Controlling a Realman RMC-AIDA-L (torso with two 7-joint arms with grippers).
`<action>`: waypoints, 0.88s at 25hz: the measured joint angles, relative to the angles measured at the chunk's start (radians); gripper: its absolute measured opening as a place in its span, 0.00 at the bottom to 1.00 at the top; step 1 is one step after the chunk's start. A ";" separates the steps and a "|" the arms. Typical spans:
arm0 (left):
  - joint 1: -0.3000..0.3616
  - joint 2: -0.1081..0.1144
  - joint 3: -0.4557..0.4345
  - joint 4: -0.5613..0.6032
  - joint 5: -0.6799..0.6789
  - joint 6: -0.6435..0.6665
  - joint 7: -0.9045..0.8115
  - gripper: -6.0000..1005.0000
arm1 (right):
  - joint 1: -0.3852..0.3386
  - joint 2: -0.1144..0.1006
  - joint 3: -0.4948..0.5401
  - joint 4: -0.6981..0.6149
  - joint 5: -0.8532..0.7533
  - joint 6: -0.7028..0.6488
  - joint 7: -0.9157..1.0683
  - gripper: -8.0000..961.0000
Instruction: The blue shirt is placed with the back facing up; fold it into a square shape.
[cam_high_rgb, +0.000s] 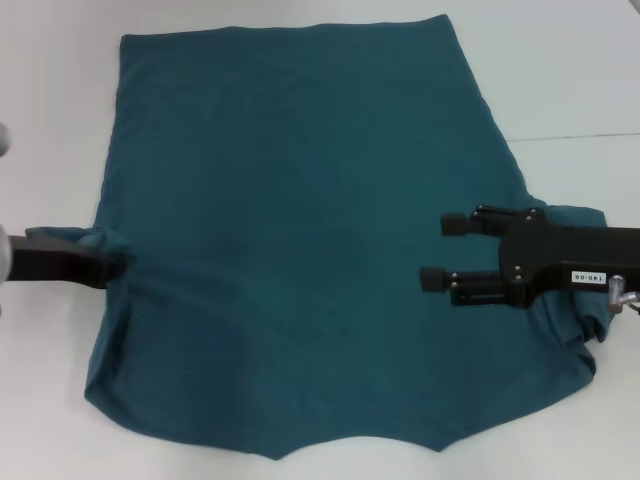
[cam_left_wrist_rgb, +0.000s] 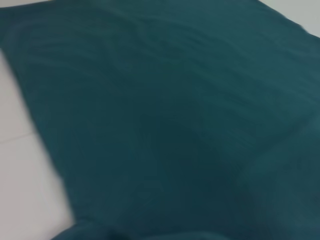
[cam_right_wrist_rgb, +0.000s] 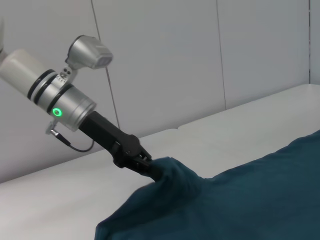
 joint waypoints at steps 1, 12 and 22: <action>-0.007 0.000 0.018 -0.003 0.000 -0.001 -0.004 0.12 | -0.002 0.000 0.002 0.006 0.001 0.000 -0.007 0.95; -0.071 0.000 0.168 -0.137 0.023 -0.044 -0.009 0.17 | -0.006 -0.003 0.030 0.055 0.003 0.001 -0.049 0.95; -0.071 -0.007 0.258 -0.146 -0.004 -0.062 -0.028 0.39 | 0.001 -0.003 0.030 0.069 -0.004 0.023 -0.057 0.95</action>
